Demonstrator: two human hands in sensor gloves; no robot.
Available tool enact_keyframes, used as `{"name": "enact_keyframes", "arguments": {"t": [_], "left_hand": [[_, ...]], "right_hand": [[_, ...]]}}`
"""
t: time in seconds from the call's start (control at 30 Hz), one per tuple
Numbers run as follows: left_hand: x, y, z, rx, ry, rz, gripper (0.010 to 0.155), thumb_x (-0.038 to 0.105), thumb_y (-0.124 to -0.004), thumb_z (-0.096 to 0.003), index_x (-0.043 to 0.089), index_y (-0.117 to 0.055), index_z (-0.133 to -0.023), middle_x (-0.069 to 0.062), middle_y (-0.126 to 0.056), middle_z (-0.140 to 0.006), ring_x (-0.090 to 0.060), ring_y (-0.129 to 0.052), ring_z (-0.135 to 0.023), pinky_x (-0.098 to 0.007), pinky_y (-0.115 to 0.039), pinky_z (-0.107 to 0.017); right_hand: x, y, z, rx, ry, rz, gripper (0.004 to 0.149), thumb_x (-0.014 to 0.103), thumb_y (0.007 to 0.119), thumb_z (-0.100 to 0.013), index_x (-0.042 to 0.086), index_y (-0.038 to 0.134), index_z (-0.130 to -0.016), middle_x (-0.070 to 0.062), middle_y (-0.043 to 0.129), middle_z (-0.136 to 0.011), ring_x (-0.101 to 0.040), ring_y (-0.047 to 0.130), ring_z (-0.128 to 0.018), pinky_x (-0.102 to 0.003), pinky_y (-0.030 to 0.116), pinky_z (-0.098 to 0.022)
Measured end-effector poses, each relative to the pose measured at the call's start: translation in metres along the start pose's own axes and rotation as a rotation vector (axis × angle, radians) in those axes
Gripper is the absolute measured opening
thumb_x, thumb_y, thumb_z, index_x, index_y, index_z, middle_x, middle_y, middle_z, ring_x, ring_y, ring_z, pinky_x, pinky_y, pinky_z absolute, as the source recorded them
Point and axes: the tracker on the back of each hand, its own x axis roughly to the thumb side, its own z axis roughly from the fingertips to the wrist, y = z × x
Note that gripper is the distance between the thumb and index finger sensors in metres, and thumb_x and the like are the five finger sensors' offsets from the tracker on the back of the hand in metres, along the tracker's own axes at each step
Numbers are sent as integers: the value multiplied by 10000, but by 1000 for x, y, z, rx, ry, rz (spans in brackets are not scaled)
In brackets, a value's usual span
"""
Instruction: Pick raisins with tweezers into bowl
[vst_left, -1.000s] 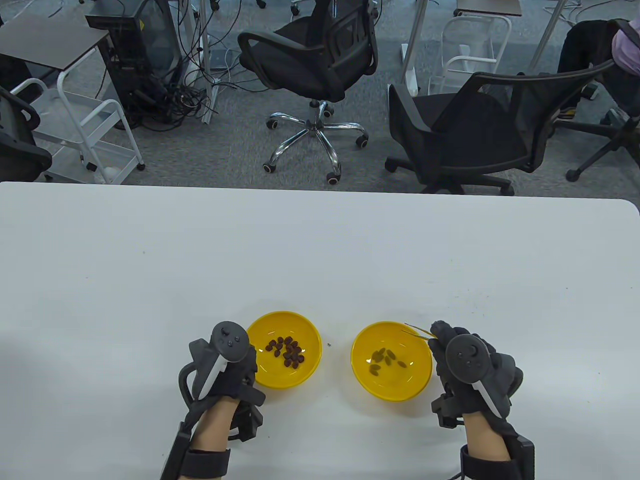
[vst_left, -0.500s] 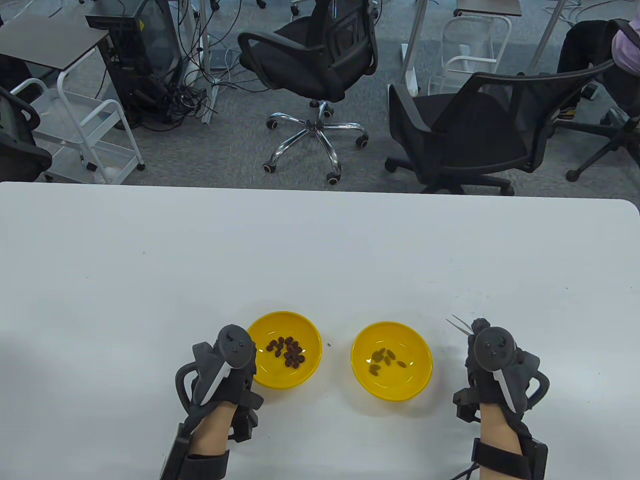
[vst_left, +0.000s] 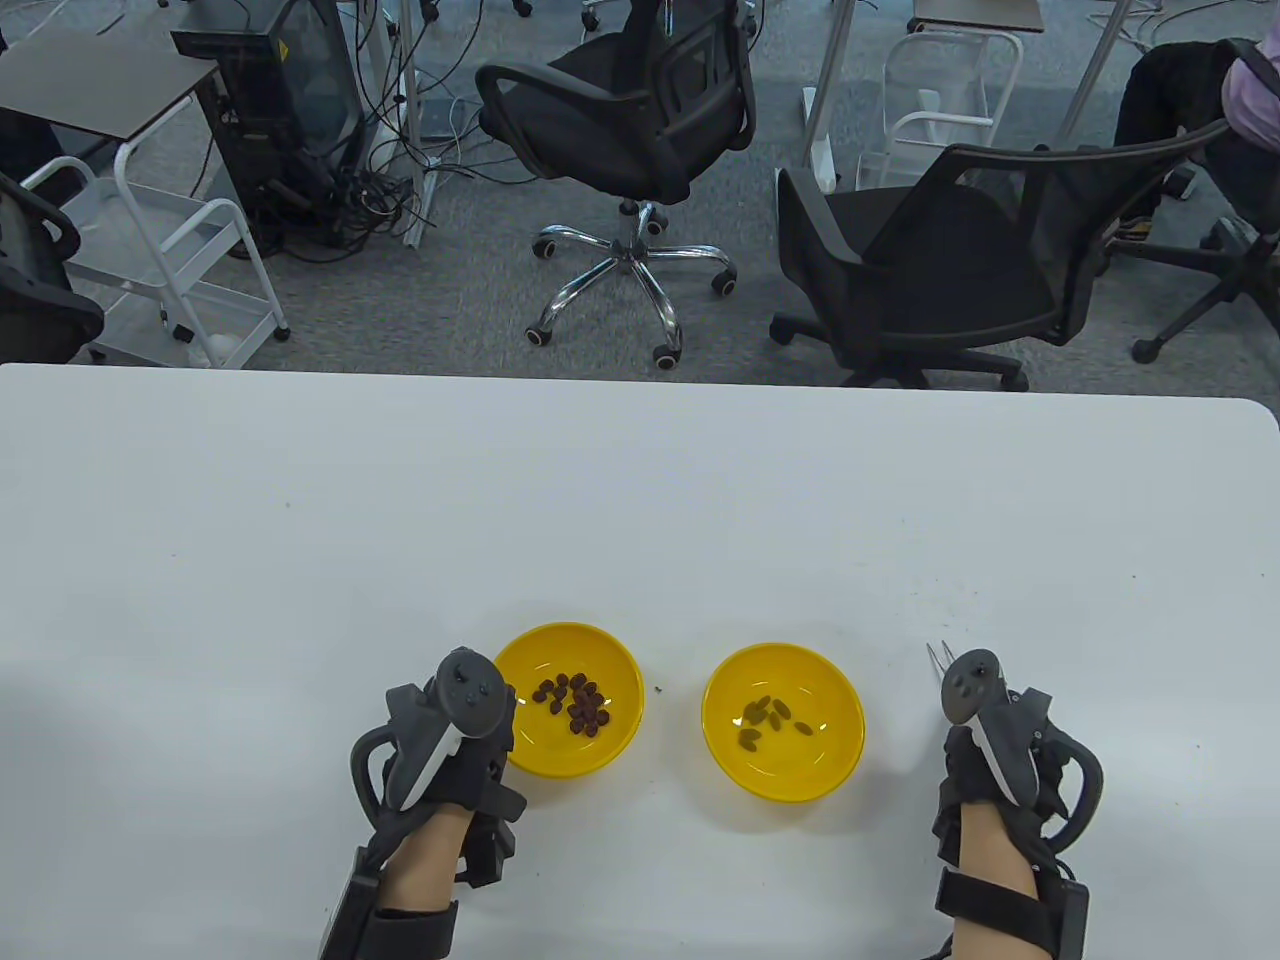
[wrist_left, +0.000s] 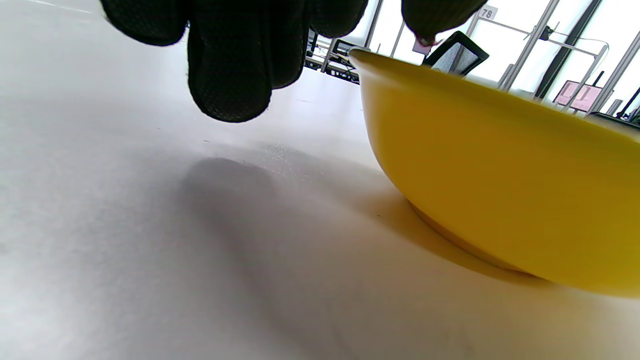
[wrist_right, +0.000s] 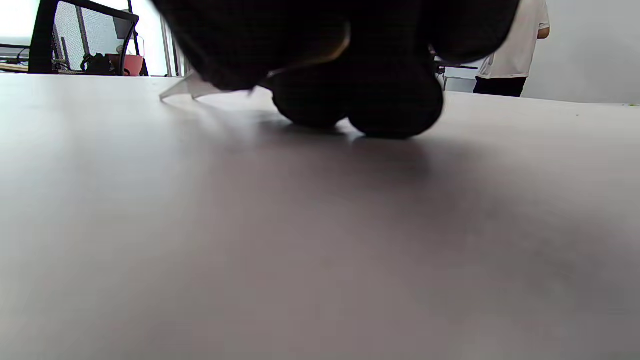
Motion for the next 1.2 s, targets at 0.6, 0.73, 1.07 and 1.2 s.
{"name": "enact_keyframes", "arguments": {"t": [0.6, 0.73, 1.07, 1.2], "left_hand": [[4, 1, 1, 19, -29, -13, 641, 435, -545, -573, 62, -433, -1082, -281, -671, -1042, -432, -827, -897, -683, -551, -675], [11, 3, 7, 64, -96, -60, 685, 479, -529, -571, 85, -362, -1106, -293, -558, -1111, -491, -700, -993, -742, -456, -689], [42, -7, 28, 87, -304, -252, 850, 630, -448, -551, 113, -93, -1124, -343, -199, -1195, -605, -269, -1104, -816, -239, -673], [50, -13, 34, 5, -357, -285, 883, 658, -421, -548, 117, -9, -1110, -368, -99, -1172, -639, -144, -1079, -830, -179, -653]], "right_hand": [[-2, -12, 5, -67, -7, -113, 567, 365, 704, -469, 141, 736, -988, -144, 850, -832, -341, 928, -658, -583, 625, -611], [3, -28, 16, -151, -88, -214, 669, 451, 678, -457, 136, 647, -1046, -196, 758, -944, -427, 841, -807, -644, 554, -650], [39, -47, 54, -140, -494, -203, 908, 648, 635, -388, 231, 329, -1133, -197, 370, -1171, -582, 335, -1096, -797, 213, -672], [54, -48, 69, -155, -614, -144, 935, 668, 635, -375, 243, 286, -1132, -186, 316, -1183, -582, 266, -1107, -800, 179, -669]]}}
